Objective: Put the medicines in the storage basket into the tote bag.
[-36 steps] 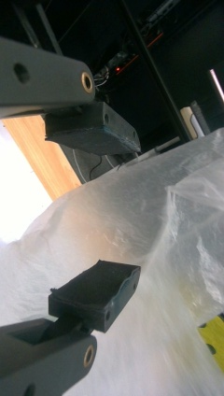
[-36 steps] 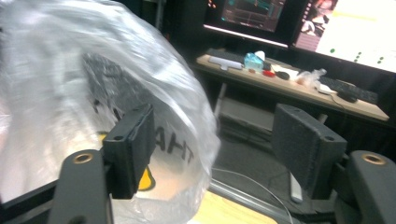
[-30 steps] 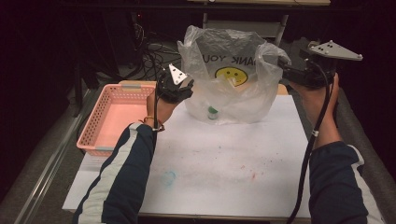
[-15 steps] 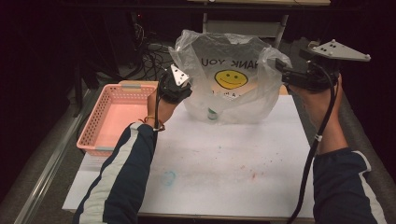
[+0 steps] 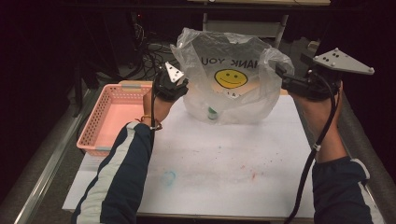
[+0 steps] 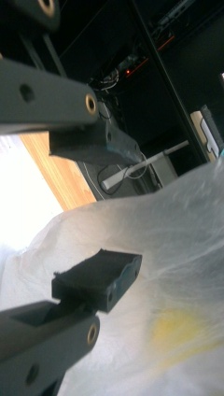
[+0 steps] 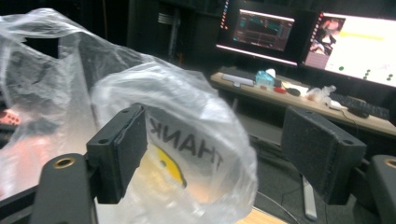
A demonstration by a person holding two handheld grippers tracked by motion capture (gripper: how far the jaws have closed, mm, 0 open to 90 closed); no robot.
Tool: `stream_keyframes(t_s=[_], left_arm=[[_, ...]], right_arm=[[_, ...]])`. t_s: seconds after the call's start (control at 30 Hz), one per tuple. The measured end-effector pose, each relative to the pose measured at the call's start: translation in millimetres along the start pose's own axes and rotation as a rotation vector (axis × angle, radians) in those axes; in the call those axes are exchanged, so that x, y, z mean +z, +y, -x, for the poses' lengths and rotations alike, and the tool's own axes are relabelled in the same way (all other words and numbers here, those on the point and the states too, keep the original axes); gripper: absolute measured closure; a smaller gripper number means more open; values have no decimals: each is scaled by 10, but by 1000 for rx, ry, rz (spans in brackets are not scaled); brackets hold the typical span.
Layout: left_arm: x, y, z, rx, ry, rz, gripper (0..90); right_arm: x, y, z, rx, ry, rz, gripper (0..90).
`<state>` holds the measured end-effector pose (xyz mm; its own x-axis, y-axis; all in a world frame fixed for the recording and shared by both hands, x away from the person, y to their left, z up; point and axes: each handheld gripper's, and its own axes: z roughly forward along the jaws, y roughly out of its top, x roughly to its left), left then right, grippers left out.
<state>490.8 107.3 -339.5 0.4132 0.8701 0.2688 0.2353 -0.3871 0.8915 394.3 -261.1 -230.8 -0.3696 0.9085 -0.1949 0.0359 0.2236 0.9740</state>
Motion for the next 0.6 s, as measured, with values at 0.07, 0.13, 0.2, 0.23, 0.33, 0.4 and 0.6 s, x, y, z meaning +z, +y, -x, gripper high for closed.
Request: stream_keyframes(t_s=[0.07,0.13,0.2,0.23,0.33,0.4,0.6], left_arm=[[-23,-1,-19,0,5,0,423],[-37,-3,-28,0,9,2,422],[-53,-6,-36,-2,11,3,423],[-63,-10,-41,1,17,8,422],[-100,-45,-71,0,15,15,385],[-133,-80,-82,-3,14,29,384],[-193,-132,-104,-4,12,43,382]], right_arm=[[-40,-32,-18,-12,-2,11,240],[-104,-53,-20,-4,4,40,253],[-191,-76,-5,10,-4,79,277],[-230,-91,-1,17,-9,87,284],[-287,-163,-5,28,-17,79,287],[-275,-236,-34,18,-8,52,284],[-171,-467,-57,36,-3,-9,291]])
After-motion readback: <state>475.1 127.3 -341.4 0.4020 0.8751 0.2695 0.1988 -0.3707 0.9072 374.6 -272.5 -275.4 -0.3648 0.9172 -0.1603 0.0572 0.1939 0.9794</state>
